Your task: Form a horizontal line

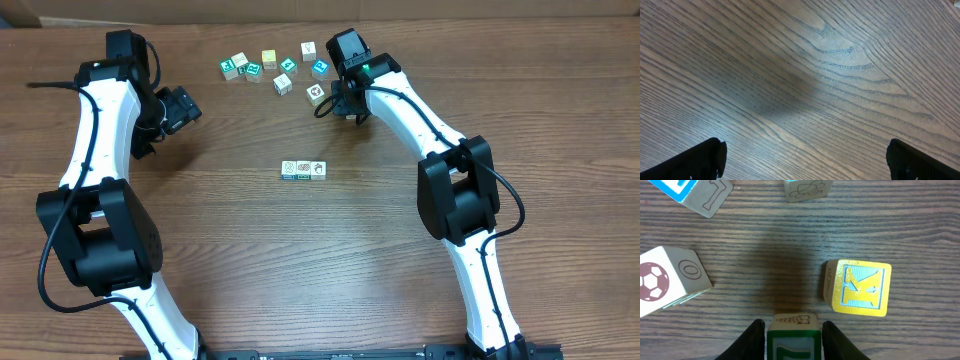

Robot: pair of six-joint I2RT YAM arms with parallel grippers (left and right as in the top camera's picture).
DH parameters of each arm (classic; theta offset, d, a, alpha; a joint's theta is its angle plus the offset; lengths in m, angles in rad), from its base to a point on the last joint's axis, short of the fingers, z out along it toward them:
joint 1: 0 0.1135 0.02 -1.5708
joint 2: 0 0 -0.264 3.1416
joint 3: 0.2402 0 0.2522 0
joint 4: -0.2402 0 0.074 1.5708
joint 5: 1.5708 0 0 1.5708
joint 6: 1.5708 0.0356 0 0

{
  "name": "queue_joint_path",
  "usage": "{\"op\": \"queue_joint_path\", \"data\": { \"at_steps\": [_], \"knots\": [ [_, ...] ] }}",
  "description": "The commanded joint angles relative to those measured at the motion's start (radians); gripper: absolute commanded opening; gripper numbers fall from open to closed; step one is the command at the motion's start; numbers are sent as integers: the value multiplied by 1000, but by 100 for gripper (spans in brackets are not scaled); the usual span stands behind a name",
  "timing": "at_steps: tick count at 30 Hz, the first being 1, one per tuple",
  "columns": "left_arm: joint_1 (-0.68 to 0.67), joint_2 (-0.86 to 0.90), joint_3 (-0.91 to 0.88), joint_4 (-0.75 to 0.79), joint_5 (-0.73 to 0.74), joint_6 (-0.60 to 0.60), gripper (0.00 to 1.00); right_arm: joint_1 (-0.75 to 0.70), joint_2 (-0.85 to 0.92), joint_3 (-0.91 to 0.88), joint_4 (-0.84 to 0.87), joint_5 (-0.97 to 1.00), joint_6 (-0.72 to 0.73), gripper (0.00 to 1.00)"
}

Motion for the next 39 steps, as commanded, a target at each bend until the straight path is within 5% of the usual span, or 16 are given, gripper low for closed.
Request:
{"op": "queue_joint_path", "data": {
  "at_steps": [1,16,26,39],
  "knots": [
    [0,0,21,-2,-6,8,100,-8,23,-1,3,11,-2,32],
    [0,0,21,-2,-6,8,100,-8,23,-1,-28,11,-1,36],
    [0,0,21,-2,-6,8,100,-8,13,3,-41,11,6,26],
    [0,0,21,-2,-6,8,100,-8,-211,7,-220,-48,64,26]
  ]
}}
